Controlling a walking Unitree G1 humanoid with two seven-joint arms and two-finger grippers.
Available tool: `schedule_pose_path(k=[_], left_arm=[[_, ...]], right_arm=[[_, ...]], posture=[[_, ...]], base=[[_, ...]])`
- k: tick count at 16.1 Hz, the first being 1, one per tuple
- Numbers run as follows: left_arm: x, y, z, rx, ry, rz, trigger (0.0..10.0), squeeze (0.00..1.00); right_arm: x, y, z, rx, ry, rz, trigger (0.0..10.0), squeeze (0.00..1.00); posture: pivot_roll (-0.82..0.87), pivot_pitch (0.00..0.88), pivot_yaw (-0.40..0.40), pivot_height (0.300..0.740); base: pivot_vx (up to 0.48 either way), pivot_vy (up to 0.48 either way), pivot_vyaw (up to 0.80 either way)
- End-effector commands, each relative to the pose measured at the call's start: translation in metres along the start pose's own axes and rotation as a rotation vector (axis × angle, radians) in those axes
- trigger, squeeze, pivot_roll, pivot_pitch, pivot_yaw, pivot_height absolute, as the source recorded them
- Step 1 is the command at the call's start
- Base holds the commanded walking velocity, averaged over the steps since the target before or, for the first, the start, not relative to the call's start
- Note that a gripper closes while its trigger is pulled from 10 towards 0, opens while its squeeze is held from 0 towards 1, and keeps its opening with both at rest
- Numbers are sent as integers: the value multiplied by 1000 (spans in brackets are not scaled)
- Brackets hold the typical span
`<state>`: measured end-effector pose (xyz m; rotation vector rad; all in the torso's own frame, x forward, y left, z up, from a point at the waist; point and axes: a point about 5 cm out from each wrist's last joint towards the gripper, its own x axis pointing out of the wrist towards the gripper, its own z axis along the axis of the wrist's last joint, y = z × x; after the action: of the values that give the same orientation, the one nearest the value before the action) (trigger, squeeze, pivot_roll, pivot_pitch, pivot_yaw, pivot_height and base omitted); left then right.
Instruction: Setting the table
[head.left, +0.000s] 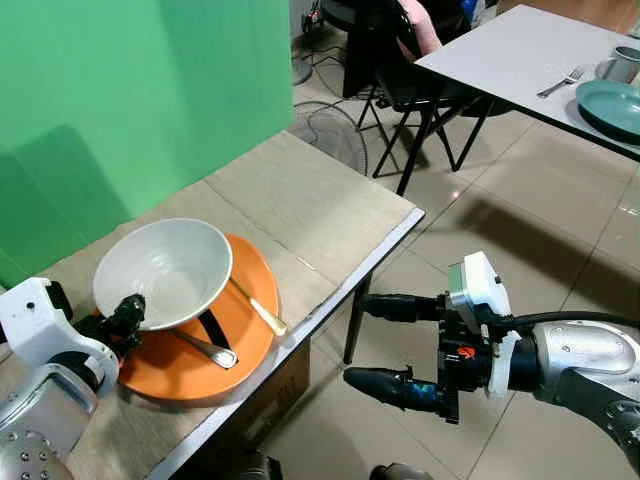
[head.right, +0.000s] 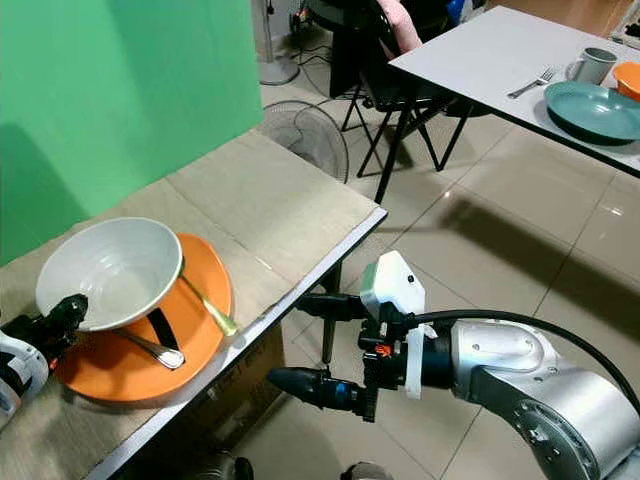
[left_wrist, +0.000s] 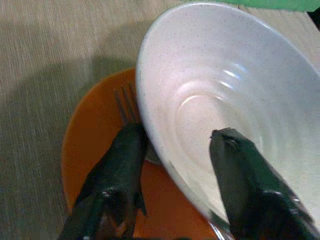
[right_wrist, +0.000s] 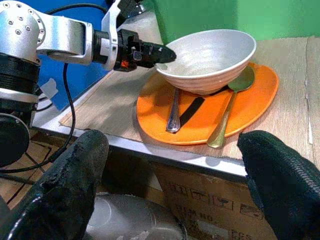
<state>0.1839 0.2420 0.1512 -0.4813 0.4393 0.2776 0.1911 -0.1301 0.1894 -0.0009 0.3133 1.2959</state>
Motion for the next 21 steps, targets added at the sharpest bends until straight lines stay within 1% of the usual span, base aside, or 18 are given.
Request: schedule_pose_path(k=[1,6,7,9,15,17,18,19,20,21], left_arm=[[1,1,-2,-26,16,-5,0,0],[1,3,-4,-81,30,12,0,0],[1,4,-4,-110,27,21,0,0],[2,5,-4,-142,25,23,0,0],[3,4,-8,-198,40,26,0,0],[5,3,-8,-213,34,33,0,0],[7,0,-4,-220,-8,34,0,0],[8,-2,-1,-218,-31,29,0,0],[10,-7,4,-224,-70,10,0,0],[11,-13,6,-221,-84,-26,0,0]], right_arm=[[-1,1,1,-1,8,17,10000,0],[-1,1,1,3,11,27,10000,0],[-1,1,2,-1,9,30,10000,0],[-1,2,2,-4,9,29,10000,0],[-1,0,0,7,-3,3,10000,0],[3,-10,1,-1,-29,-107,10000,0],[8,-21,1,32,-62,-216,10000,0],[10,-26,1,48,-73,-265,10000,0],[15,-38,0,96,-98,-364,10000,0],[20,-47,-1,146,-122,-426,10000,1000]], posture=[[-55,60,35,740],[-55,58,38,740],[-55,58,38,740],[-55,57,38,740],[-56,56,39,740],[-56,56,39,740],[-55,57,38,740],[-55,57,38,740],[-57,57,39,740],[-58,57,39,740]], base=[[0,0,0],[0,0,0],[0,0,0],[0,0,0],[0,0,0],[0,0,0],[0,0,0],[0,0,0],[0,0,0],[0,0,0]])
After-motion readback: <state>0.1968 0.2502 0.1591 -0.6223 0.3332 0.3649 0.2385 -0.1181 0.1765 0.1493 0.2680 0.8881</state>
